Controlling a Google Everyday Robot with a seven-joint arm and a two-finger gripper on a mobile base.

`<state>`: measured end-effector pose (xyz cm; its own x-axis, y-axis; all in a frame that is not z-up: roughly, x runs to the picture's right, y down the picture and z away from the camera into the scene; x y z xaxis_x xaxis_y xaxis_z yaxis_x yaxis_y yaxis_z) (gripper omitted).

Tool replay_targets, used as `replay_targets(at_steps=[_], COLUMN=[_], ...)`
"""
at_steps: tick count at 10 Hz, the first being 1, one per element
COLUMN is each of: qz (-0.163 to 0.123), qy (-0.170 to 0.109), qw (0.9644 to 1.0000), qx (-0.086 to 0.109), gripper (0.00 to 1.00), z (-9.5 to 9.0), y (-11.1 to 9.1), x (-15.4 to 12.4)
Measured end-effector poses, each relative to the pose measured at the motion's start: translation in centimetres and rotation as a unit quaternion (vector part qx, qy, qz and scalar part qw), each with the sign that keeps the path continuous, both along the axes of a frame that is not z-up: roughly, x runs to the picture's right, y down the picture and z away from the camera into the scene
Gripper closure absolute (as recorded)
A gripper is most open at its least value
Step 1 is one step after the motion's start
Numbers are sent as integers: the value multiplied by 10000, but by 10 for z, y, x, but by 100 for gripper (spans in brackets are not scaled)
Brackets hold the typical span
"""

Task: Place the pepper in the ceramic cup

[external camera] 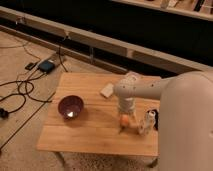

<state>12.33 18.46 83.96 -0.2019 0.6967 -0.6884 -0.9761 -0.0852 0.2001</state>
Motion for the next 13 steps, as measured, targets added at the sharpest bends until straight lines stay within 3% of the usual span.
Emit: replay_targets(at_steps=[11,13], qz=[92,73], qy=[52,9], qw=[9995,9995], qx=[298,315], gripper=[35,44], z=[42,48], y=[-12,-17], x=[13,11])
